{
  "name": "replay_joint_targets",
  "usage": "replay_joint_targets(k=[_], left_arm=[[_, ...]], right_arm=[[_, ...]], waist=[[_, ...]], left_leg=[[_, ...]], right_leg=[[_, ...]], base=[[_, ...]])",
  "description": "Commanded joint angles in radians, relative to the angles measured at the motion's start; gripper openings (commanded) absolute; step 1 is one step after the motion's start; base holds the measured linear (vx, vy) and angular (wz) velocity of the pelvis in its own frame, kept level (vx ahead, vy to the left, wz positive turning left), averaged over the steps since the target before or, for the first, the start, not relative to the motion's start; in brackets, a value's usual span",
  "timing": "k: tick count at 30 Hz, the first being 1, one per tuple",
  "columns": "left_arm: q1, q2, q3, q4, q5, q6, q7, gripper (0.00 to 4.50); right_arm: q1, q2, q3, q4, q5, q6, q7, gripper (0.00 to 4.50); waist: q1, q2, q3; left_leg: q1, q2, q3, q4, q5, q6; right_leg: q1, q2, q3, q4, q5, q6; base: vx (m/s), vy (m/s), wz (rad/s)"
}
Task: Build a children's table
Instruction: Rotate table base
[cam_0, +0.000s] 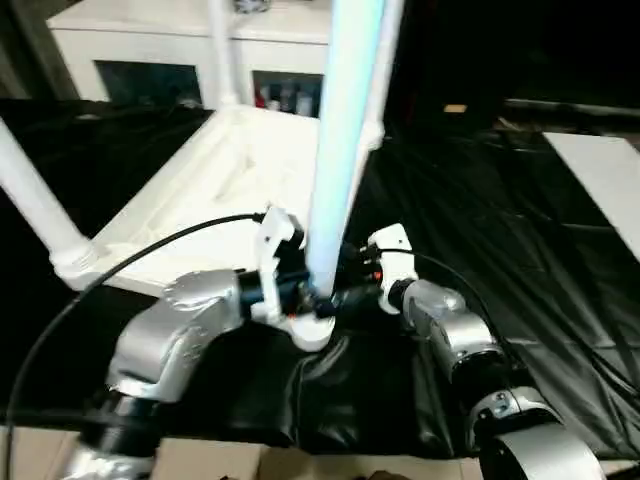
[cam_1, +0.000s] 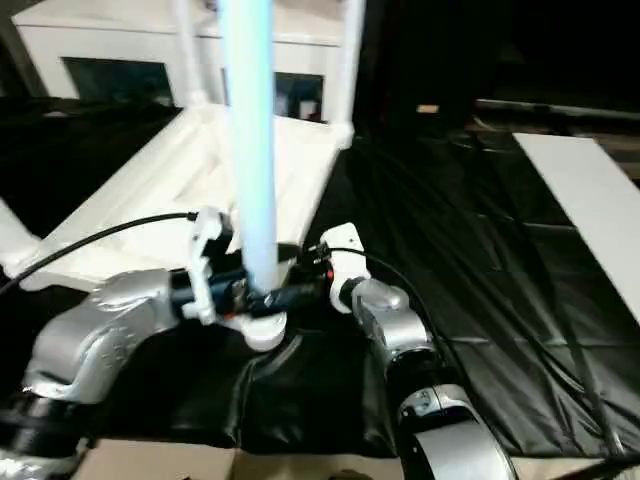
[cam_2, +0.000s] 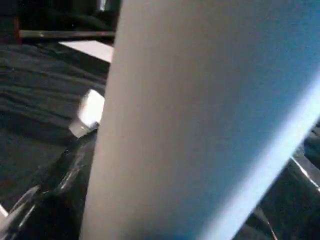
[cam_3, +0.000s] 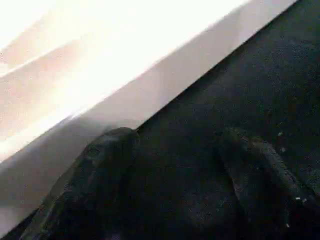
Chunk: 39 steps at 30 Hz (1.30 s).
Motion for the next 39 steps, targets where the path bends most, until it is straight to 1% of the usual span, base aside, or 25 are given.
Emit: replay_joint_targets(k=[1,2,3,4,5,6,7,11,12,13,14,15,17,18,21,24,26,27,30,31,33,34,35,37,39], left_arm=[[-0.045,-0.046,-0.062,0.031,0.028,-0.02,0.037,4.47],[-0.058,-0.075,-0.069,0.056,0.045,-0.035,0.057,4.47],[-0.066,-0.094,-0.076,0.074,0.054,-0.044,0.068,4.47],[-0.071,-0.103,-0.079,0.084,0.06,-0.05,0.075,4.47],[-0.093,-0.136,-0.092,0.133,0.093,-0.078,0.108,4.47],[-0.107,-0.154,-0.099,0.163,0.112,-0.094,0.127,4.47],[-0.121,-0.167,-0.105,0.193,0.134,-0.113,0.152,4.47],[-0.147,-0.206,-0.111,0.257,0.169,-0.15,0.188,4.47],[-0.149,-0.215,-0.125,0.27,0.193,-0.167,0.194,4.47],[-0.148,-0.218,-0.133,0.275,0.205,-0.175,0.193,4.47],[-0.148,-0.217,-0.141,0.282,0.225,-0.189,0.204,4.47],[-0.149,-0.212,-0.145,0.292,0.241,-0.201,0.21,4.47],[-0.152,-0.201,-0.149,0.305,0.266,-0.227,0.214,4.47],[-0.153,-0.188,-0.144,0.312,0.274,-0.246,0.212,4.47],[-0.137,-0.105,-0.109,0.274,0.231,-0.267,0.101,4.47],[-0.128,-0.059,-0.091,0.248,0.208,-0.256,0.043,4.47],[-0.115,0.021,-0.072,0.221,0.18,-0.231,-0.052,4.47],[-0.111,0.046,-0.069,0.215,0.174,-0.231,-0.082,4.47],[-0.111,0.073,-0.066,0.221,0.167,-0.231,-0.113,4.47],[-0.12,0.105,-0.081,0.252,0.187,-0.245,-0.138,4.47],[-0.141,0.161,-0.125,0.331,0.261,-0.311,-0.177,4.47],[-0.155,0.173,-0.138,0.37,0.285,-0.323,-0.187,4.47],[-0.167,0.179,-0.15,0.398,0.3,-0.332,-0.202,4.3],[-0.181,0.184,-0.165,0.431,0.315,-0.349,-0.221,4.12],[-0.195,0.185,-0.177,0.454,0.328,-0.36,-0.234,4.08]], right_arm=[[-0.037,0.082,0.049,0.026,0.014,-0.024,0.085,3.33],[-0.044,0.089,0.04,0.05,0.011,-0.043,0.076,3.33],[-0.046,0.09,0.031,0.059,0.011,-0.055,0.06,3.33],[-0.049,0.09,0.023,0.067,0.011,-0.062,0.053,3.33],[-0.058,0.082,-0.007,0.088,0.014,-0.085,0.005,3.33],[-0.064,0.076,-0.025,0.099,0.016,-0.098,-0.025,3.33],[-0.069,0.067,-0.041,0.109,0.018,-0.106,-0.05,3.33],[-0.075,0.037,-0.083,0.124,0.038,-0.129,-0.063,3.33],[-0.068,0.021,-0.094,0.123,0.038,-0.14,-0.069,3.33],[-0.065,0.014,-0.1,0.125,0.035,-0.148,-0.074,3.33],[-0.059,0.005,-0.106,0.123,0.03,-0.156,-0.09,3.33],[-0.052,-0.005,-0.113,0.12,0.025,-0.166,-0.105,3.33],[-0.044,-0.015,-0.124,0.114,0.023,-0.177,-0.115,3.33],[-0.035,-0.025,-0.133,0.102,0.022,-0.184,-0.123,3.33],[0.028,-0.072,-0.15,-0.019,0.031,-0.187,-0.088,3.33],[0.073,-0.1,-0.147,-0.113,0.037,-0.176,-0.05,3.33],[0.149,-0.16,-0.134,-0.261,0.04,-0.154,0.013,3.33],[0.174,-0.183,-0.127,-0.308,0.038,-0.146,0.037,3.33],[0.209,-0.218,-0.116,-0.372,0.038,-0.129,0.074,3.33],[0.247,-0.263,-0.104,-0.443,0.046,-0.1,0.129,3.33],[0.312,-0.351,-0.081,-0.568,0.069,-0.045,0.239,3.33],[0.339,-0.39,-0.069,-0.618,0.078,-0.016,0.287,3.33],[0.357,-0.419,-0.058,-0.649,0.081,-0.001,0.322,3.33],[0.378,-0.454,-0.041,-0.685,0.08,0.014,0.363,3.33],[0.398,-0.483,-0.025,-0.735,0.091,0.049,0.397,3.33]], waist=[[0.009,0.009,-0.051],[0.006,-0.002,-0.052],[0.008,0.0,-0.052],[0.009,-0.004,-0.053],[0.011,0.0,-0.053],[0.012,-0.002,-0.054],[0.014,-0.005,-0.057],[0.019,-0.01,-0.061],[0.02,0.014,-0.061],[0.015,0.0,-0.065],[0.018,-0.002,-0.066],[0.019,0.003,-0.064],[0.021,0.003,-0.063],[0.025,0.008,-0.06],[0.035,0.007,-0.057],[0.037,0.008,-0.055],[0.04,0.012,-0.055],[0.043,0.011,-0.055],[0.045,0.012,-0.054],[0.043,0.019,-0.051],[0.049,0.014,-0.048],[0.053,0.017,-0.046],[0.054,0.014,-0.047],[0.053,0.014,-0.047],[0.054,0.015,-0.049]], left_leg=[[0.005,0.02,-0.003,-0.08,-0.289,-0.009],[0.002,0.021,-0.004,-0.081,-0.293,-0.01],[0.001,0.02,-0.006,-0.083,-0.298,-0.014],[0.004,0.02,-0.005,-0.08,-0.297,-0.012],[0.005,0.021,-0.004,-0.081,-0.293,-0.009],[0.01,0.021,-0.002,-0.079,-0.292,-0.008],[0.01,0.02,-0.001,-0.077,-0.276,-0.004],[-0.002,0.019,-0.002,-0.075,-0.222,0.018],[-0.001,0.018,-0.004,-0.074,-0.209,0.022],[0.0,0.02,0.0,-0.07,-0.194,0.033],[-0.001,0.019,0.0,-0.069,-0.183,0.038],[-0.002,0.019,0.001,-0.069,-0.177,0.05],[0.001,0.019,0.002,-0.069,-0.181,0.057],[0.003,0.021,0.002,-0.071,-0.201,0.052],[0.009,0.022,0.002,-0.075,-0.234,0.032],[0.01,0.022,0.002,-0.077,-0.245,0.02],[0.011,0.021,0.002,-0.077,-0.241,0.017],[0.011,0.023,0.002,-0.078,-0.232,0.021],[0.01,0.02,0.004,-0.078,-0.232,0.022],[0.01,0.02,0.003,-0.079,-0.249,0.015],[0.013,0.02,0.002,-0.081,-0.278,0.025],[0.012,0.018,0.0,-0.082,-0.287,0.035],[0.012,0.018,0.0,-0.082,-0.284,0.037],[0.004,0.018,-0.002,-0.081,-0.258,0.031],[0.008,0.021,-0.002,-0.079,-0.264,0.028]], right_leg=[[0.048,-0.054,0.024,-0.075,-0.303,-0.199],[0.049,-0.054,0.023,-0.076,-0.315,-0.194],[0.05,-0.055,0.022,-0.077,-0.339,-0.181],[0.046,-0.055,0.024,-0.079,-0.336,-0.178],[0.043,-0.054,0.024,-0.08,-0.325,-0.18],[0.04,-0.052,0.024,-0.08,-0.312,-0.184],[0.042,-0.052,0.025,-0.076,-0.265,-0.199],[0.054,-0.054,0.022,-0.067,-0.191,-0.211],[0.054,-0.053,0.022,-0.064,-0.165,-0.219],[0.055,-0.051,0.021,-0.065,-0.115,-0.234],[0.058,-0.051,0.021,-0.061,-0.092,-0.243],[0.058,-0.051,0.021,-0.061,-0.073,-0.254],[0.057,-0.052,0.021,-0.062,-0.087,-0.263],[0.054,-0.051,0.02,-0.068,-0.12,-0.259],[0.051,-0.05,0.021,-0.07,-0.182,-0.231],[0.05,-0.047,0.021,-0.069,-0.189,-0.222],[0.051,-0.047,0.022,-0.068,-0.182,-0.218],[0.05,-0.046,0.023,-0.066,-0.167,-0.216],[0.051,-0.045,0.024,-0.068,-0.168,-0.22],[0.05,-0.046,0.023,-0.071,-0.192,-0.221],[0.051,-0.041,0.024,-0.079,-0.237,-0.195],[0.052,-0.041,0.026,-0.081,-0.261,-0.171],[0.053,-0.041,0.026,-0.084,-0.269,-0.16],[0.054,-0.049,0.025,-0.082,-0.287,-0.162],[0.05,-0.052,0.026,-0.083,-0.3,-0.171]], base=[[0.0,0.0,0.0],[0.0,0.0,0.0],[0.0,0.0,0.0],[0.0,0.0,0.0],[0.0,0.0,0.0],[0.0,0.0,0.0],[0.0,0.0,0.0],[0.0,0.0,0.0],[0.0,0.0,0.0],[0.0,0.0,0.0],[0.0,0.0,0.0],[0.0,0.0,0.0],[0.0,0.0,0.0],[0.0,0.0,0.0],[0.0,0.0,0.0],[0.0,0.0,0.0],[0.0,0.0,0.0],[0.0,0.0,0.0],[0.0,0.0,0.0],[0.0,0.0,0.0],[0.0,0.0,0.0],[0.0,0.0,0.0],[0.0,0.0,0.0],[0.0,0.0,0.0],[0.0,0.0,0.0]])
